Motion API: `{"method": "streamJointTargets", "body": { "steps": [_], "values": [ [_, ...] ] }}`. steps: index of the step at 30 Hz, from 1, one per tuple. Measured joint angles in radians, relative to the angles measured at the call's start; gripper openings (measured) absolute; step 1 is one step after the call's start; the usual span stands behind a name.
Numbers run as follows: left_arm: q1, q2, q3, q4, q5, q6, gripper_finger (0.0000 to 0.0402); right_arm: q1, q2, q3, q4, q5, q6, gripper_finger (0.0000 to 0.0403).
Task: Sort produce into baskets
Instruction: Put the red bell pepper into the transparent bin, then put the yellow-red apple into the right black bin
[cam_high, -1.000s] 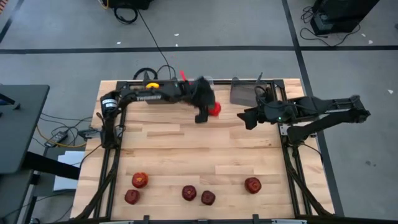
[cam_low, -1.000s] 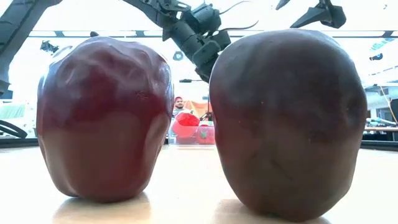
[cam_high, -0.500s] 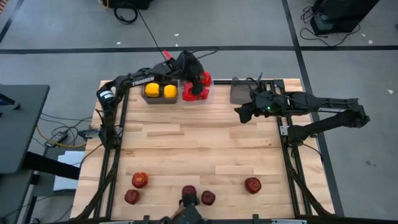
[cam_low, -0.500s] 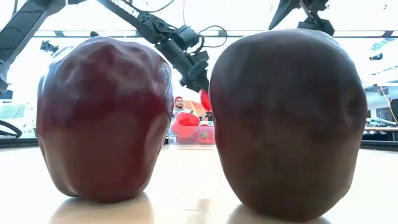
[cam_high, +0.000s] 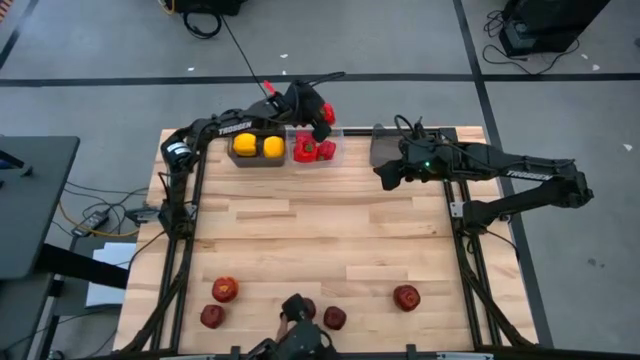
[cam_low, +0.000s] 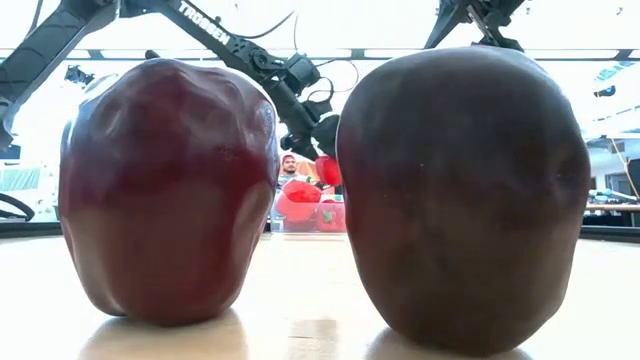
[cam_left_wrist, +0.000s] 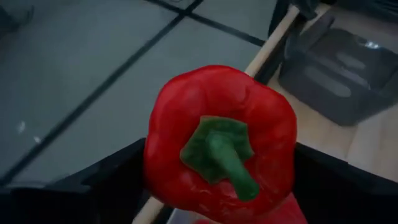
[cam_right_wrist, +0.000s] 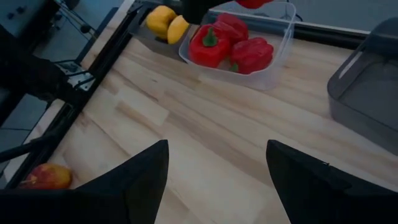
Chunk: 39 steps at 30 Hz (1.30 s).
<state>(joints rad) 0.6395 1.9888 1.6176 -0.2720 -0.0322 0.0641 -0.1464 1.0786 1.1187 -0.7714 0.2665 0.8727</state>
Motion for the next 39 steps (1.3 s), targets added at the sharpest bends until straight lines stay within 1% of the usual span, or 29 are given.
{"method": "streamJointTargets", "body": {
  "steps": [3,5,9,11,14,17,19,22,26,29,32,36,39],
  "values": [
    [0.004,0.0,0.0,-0.067,0.021,-0.02,0.0385,0.0,0.0,0.0,0.0,0.001,0.006,0.0279],
    [0.001,0.0,0.0,-0.103,0.027,-0.017,0.0395,0.0,0.0,0.0,0.0,0.001,0.006,0.0279],
    [0.002,0.0,0.0,-0.118,0.032,-0.025,0.0391,-0.01,0.0,0.0,0.001,-0.02,-0.002,0.0279],
    [0.002,-0.007,0.002,-0.13,0.045,-0.056,0.0392,-0.015,0.0,0.0,0.009,-0.053,-0.001,0.0279],
    [-0.006,-0.022,0.02,-0.13,0.035,-0.105,0.0395,-0.014,0.0,0.0,0.024,-0.072,0.017,0.0279],
    [-0.011,-0.029,0.045,-0.173,0.04,-0.121,0.0396,-0.011,0.0,0.0,0.034,-0.081,0.021,0.0277],
    [-0.013,-0.033,0.062,-0.226,0.052,-0.122,0.0397,-0.01,0.0,0.0,0.03,-0.066,0.005,0.0277],
    [-0.032,-0.075,0.071,-0.261,0.057,-0.121,0.0397,-0.011,0.017,0.0,0.027,-0.056,-0.012,0.0276],
    [-0.062,-0.163,0.063,-0.298,0.061,-0.109,0.0394,-0.005,0.061,0.0,0.087,-0.097,0.0,0.0276],
    [-0.082,-0.255,0.006,-0.296,0.053,-0.117,0.0393,0.04,0.104,0.0,0.184,-0.101,0.021,0.0276],
    [-0.108,-0.388,-0.085,-0.271,0.049,-0.125,0.0393,0.097,0.155,0.0,0.29,-0.067,0.03,0.0276],
    [-0.173,-0.579,-0.274,-0.226,0.041,-0.167,0.0393,0.174,0.227,0.0,0.416,0.001,0.064,0.0276],
    [-0.238,-0.724,-0.428,-0.139,0.029,-0.232,0.0393,0.225,0.288,0.0,0.495,0.027,0.095,0.0276]
  ]
}}
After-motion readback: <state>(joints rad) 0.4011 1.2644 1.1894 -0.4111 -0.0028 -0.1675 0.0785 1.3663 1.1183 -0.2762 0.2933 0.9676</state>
